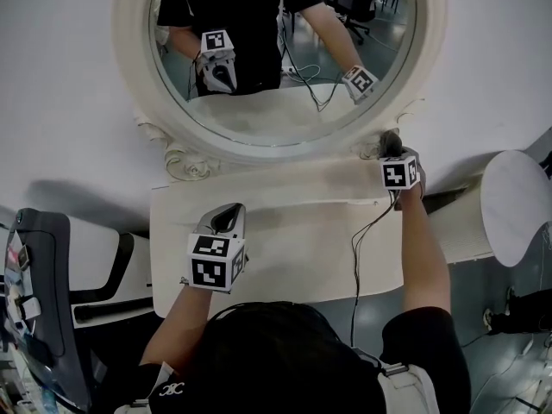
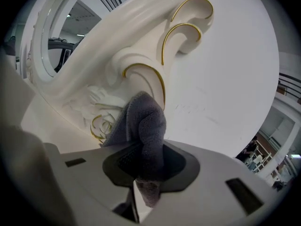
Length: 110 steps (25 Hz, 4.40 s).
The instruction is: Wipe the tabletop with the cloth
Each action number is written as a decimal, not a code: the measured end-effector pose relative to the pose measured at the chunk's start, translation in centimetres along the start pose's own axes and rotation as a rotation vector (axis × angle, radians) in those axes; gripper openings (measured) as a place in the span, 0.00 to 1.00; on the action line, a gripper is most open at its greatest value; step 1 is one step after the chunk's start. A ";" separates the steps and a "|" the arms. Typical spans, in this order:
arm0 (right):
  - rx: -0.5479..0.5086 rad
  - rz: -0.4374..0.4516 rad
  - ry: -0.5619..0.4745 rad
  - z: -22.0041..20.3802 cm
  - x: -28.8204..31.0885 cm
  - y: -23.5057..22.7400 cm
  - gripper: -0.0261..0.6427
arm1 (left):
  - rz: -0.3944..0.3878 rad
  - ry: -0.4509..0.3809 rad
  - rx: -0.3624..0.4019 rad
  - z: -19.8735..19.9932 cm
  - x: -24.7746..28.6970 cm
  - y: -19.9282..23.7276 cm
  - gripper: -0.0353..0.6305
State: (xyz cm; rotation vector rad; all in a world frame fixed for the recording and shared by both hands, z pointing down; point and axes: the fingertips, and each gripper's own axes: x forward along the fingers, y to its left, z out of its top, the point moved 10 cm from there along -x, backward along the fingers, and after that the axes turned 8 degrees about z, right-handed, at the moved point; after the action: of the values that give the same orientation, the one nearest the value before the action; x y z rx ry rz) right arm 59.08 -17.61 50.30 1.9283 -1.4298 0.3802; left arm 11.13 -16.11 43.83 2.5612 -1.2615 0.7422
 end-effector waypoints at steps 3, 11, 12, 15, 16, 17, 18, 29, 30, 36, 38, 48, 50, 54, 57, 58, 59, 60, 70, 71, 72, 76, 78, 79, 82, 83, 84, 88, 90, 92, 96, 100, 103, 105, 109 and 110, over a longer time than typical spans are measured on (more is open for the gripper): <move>0.026 0.015 0.036 -0.9 0.9 0.5 0.16 | -0.001 0.008 0.007 0.0 0.3 0.0 0.06; 0.041 0.063 0.095 -2.1 1.4 2.7 0.16 | 0.004 0.012 0.005 0.1 0.5 0.3 0.06; 0.035 0.070 0.095 -2.2 1.2 3.0 0.16 | 0.001 0.011 0.007 0.1 0.5 0.2 0.06; 0.027 0.091 0.092 -2.3 0.7 3.7 0.16 | -0.011 0.008 0.012 0.0 0.4 -0.2 0.06; 0.029 0.100 0.088 -2.3 0.5 4.0 0.16 | -0.013 0.006 0.013 0.0 0.4 -0.3 0.06; 0.031 0.110 0.084 -2.3 0.4 4.3 0.16 | -0.014 0.003 0.014 0.0 0.3 -0.3 0.06; 0.030 0.119 0.079 -2.3 0.3 4.7 0.16 | -0.015 0.001 0.015 0.0 0.2 -0.4 0.06; -0.034 0.196 -0.001 -0.8 -2.0 9.3 0.16 | -0.024 -0.013 0.023 -0.5 -0.9 -1.1 0.06; -0.042 0.203 -0.009 -0.6 -2.1 9.6 0.16 | -0.024 -0.013 0.023 -0.6 -1.0 -1.2 0.06; -0.064 0.221 -0.042 1.5 -2.1 11.0 0.16 | -0.013 -0.016 0.019 -0.9 -1.9 -1.0 0.06; -0.080 0.224 -0.061 2.2 -2.2 11.6 0.16 | -0.005 -0.016 0.015 -1.1 -2.1 -0.6 0.06; -0.086 0.244 -0.067 3.0 -2.1 14.2 0.16 | 0.029 -0.004 -0.016 -1.8 -3.2 1.8 0.06; -0.079 0.239 -0.081 3.3 -2.4 14.6 0.16 | 0.029 -0.005 -0.016 -1.7 -3.3 2.4 0.06; -0.074 0.233 -0.096 3.5 -2.7 15.6 0.16 | 0.027 -0.001 -0.019 -1.8 -3.5 3.5 0.06; -0.085 0.251 -0.095 3.5 -2.6 16.7 0.16 | 0.028 0.000 -0.018 -1.8 -3.7 4.3 0.06; -0.092 0.255 -0.089 3.5 -2.5 17.2 0.16 | 0.030 0.000 -0.018 -1.9 -3.9 4.6 0.06; -0.097 0.258 -0.082 3.5 -2.4 17.7 0.16 | 0.033 0.000 -0.019 -1.9 -4.0 4.9 0.06; -0.100 0.261 -0.073 3.5 -2.3 18.2 0.16 | 0.037 -0.001 -0.021 -2.0 -4.2 5.3 0.06; -0.147 0.344 -0.033 4.5 -2.2 23.7 0.16 | 0.095 0.010 -0.070 -3.8 -6.3 8.7 0.06; -0.156 0.355 -0.033 4.6 -2.2 24.4 0.16 | 0.097 0.010 -0.073 -4.0 -6.5 8.9 0.06; -0.164 0.364 -0.033 4.8 -2.3 25.0 0.16 | 0.101 0.009 -0.077 -4.1 -6.7 9.1 0.06; -0.189 0.409 -0.047 5.5 -3.1 27.4 0.16 | 0.118 0.001 -0.097 -4.6 -7.6 10.1 0.06; -0.207 0.425 -0.066 6.1 -3.8 28.3 0.16 | 0.130 -0.003 -0.108 -4.8 -8.0 10.7 0.06; -0.219 0.432 -0.076 6.5 -4.1 28.6 0.16 | 0.136 -0.005 -0.114 -4.9 -8.2 10.9 0.06; -0.243 0.454 -0.089 7.7 -4.7 29.5 0.16 | 0.150 -0.008 -0.129 -5.2 -8.6 11.6 0.06; -0.248 0.461 -0.088 8.0 -4.8 29.9 0.16 | 0.153 -0.009 -0.134 -5.3 -8.7 11.7 0.06; -0.253 0.471 -0.088 8.2 -4.9 30.2 0.16 | 0.155 -0.011 -0.137 -5.4 -8.9 11.8 0.06; -0.292 0.513 -0.107 8.9 -5.1 32.5 0.16 | 0.168 -0.016 -0.146 -5.8 -9.5 12.4 0.06; -0.306 0.531 -0.109 9.3 -5.1 33.9 0.16 | 0.182 -0.019 -0.154 -6.0 -9.9 12.8 0.06; -0.326 0.543 -0.107 9.7 -5.0 35.3 0.16 | 0.199 -0.021 -0.164 -6.2 -10.4 13.4 0.06; -0.384 0.565 -0.110 10.3 -4.9 38.0 0.16 | 0.231 -0.025 -0.184 -6.7 -11.3 14.4 0.06; -0.417 0.601 -0.138 11.6 -5.2 40.3 0.16 | 0.256 -0.026 -0.201 -7.2 -11.9 15.3 0.06; -0.432 0.621 -0.151 12.7 -5.5 42.0 0.16 | 0.272 -0.027 -0.213 -7.6 -12.4 15.9 0.06; -0.440 0.637 -0.163 13.2 -5.9 42.9 0.16 | 0.280 -0.031 -0.219 -7.7 -12.7 16.3 0.06; -0.453 0.646 -0.171 14.2 -6.5 44.6 0.16 | 0.295 -0.045 -0.235 -8.0 -13.3 17.2 0.06; -0.448 0.639 -0.165 14.3 -6.4 44.8 0.16 | 0.298 -0.048 -0.239 -8.1 -13.5 17.4 0.06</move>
State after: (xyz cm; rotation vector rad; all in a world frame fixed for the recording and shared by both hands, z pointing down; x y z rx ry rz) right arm 13.15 -29.39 52.19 1.1408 -2.0288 0.1609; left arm -12.26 -14.55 42.98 2.2418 -1.6603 0.5427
